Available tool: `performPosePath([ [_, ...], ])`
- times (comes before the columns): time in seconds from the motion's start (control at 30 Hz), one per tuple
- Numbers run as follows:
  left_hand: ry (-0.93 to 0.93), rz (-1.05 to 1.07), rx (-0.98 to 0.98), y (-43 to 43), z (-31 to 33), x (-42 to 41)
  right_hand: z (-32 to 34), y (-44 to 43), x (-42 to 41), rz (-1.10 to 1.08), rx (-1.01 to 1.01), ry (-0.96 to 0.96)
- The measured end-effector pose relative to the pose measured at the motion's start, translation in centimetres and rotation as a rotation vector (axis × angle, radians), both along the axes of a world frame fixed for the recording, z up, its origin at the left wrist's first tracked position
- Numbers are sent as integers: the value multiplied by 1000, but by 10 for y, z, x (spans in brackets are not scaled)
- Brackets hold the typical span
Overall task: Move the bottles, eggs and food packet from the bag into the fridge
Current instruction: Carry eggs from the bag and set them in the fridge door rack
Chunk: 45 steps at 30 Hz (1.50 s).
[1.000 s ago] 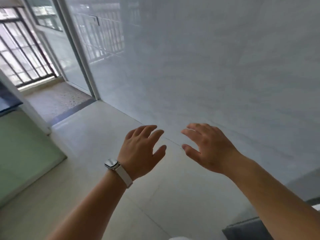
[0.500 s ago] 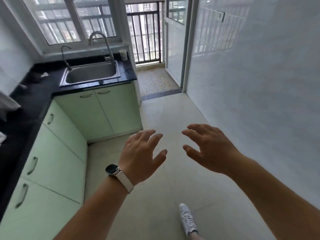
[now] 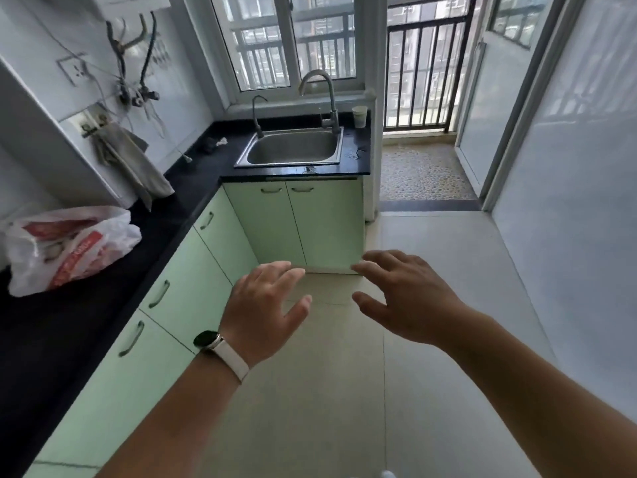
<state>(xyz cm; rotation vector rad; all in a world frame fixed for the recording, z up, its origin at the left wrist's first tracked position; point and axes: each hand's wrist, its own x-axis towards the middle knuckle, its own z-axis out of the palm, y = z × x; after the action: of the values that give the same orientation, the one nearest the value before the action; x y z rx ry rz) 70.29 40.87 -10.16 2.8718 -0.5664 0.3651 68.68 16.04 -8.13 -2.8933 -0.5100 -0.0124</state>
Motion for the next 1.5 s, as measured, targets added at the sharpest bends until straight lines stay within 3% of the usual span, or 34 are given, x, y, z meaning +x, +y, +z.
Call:
performPosePath([
  [0.57,-97,389,78,112,6,22,11,127,133,449,-21,-80],
  [1.03,-223,381,27,279,-9,145,28,304,261,481,-70,-155],
  [1.5,-185,557,-6,403,-18,170,6,443,316,656,-32,-173],
])
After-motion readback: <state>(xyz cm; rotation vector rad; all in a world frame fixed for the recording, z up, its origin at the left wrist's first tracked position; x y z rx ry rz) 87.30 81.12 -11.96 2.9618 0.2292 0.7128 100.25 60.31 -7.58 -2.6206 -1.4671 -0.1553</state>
